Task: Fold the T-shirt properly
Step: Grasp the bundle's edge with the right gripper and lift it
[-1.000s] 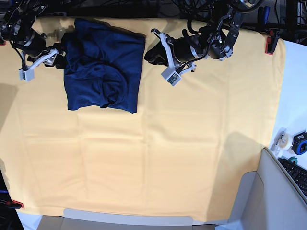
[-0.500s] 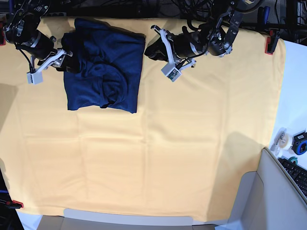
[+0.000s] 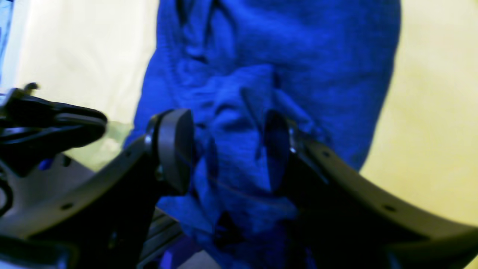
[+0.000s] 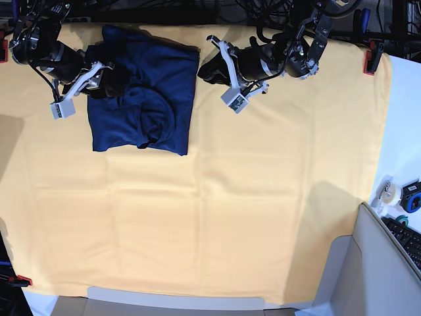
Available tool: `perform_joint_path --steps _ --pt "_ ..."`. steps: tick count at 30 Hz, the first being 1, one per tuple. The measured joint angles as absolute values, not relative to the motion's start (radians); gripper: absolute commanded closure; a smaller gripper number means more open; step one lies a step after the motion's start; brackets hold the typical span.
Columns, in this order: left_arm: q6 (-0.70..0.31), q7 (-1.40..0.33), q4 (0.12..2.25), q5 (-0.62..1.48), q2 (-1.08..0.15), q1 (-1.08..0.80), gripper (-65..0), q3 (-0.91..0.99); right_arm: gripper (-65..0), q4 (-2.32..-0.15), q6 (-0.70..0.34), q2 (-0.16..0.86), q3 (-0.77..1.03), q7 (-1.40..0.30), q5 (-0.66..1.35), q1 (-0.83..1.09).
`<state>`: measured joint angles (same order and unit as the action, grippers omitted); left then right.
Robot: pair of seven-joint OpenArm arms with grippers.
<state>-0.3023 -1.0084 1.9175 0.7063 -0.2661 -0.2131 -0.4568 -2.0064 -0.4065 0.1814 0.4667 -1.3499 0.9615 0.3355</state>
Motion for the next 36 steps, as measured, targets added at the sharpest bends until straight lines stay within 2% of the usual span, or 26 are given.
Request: perform_joint_path --steps 5,7,10,21,25,30,36 --pt "-0.302 -1.008 1.917 0.706 -0.266 -0.213 -6.4 -0.457 -29.0 -2.007 -0.403 0.183 0.445 -1.347 0.882 0.335" --pt "-0.302 -1.008 1.917 0.706 -0.266 -0.213 -6.4 -0.457 -20.0 -2.007 -0.403 0.182 0.409 -1.348 0.863 0.334" --pt "-0.302 -1.008 1.917 0.706 -0.266 -0.213 -6.4 -0.457 0.0 -2.006 -0.403 0.178 0.334 -1.348 0.816 0.320" --pt "-0.302 -1.005 1.917 0.706 -0.266 -0.210 -6.4 -0.456 0.0 -2.007 -0.403 0.182 -0.078 -1.342 0.783 0.251" --pt "-0.301 -1.005 1.917 0.702 -0.266 -0.209 -6.4 -0.456 0.0 -2.008 -0.403 0.213 -0.221 -1.343 0.784 0.221" --pt "-0.302 -1.005 1.917 0.703 -0.266 -0.208 -6.4 -0.456 0.0 -2.008 -0.403 0.285 -0.316 -1.341 0.784 0.184" --pt "-0.302 -1.005 1.917 0.703 -0.266 -0.208 -6.4 -0.456 0.0 -2.007 -0.403 0.362 -0.327 -1.343 0.784 0.191"
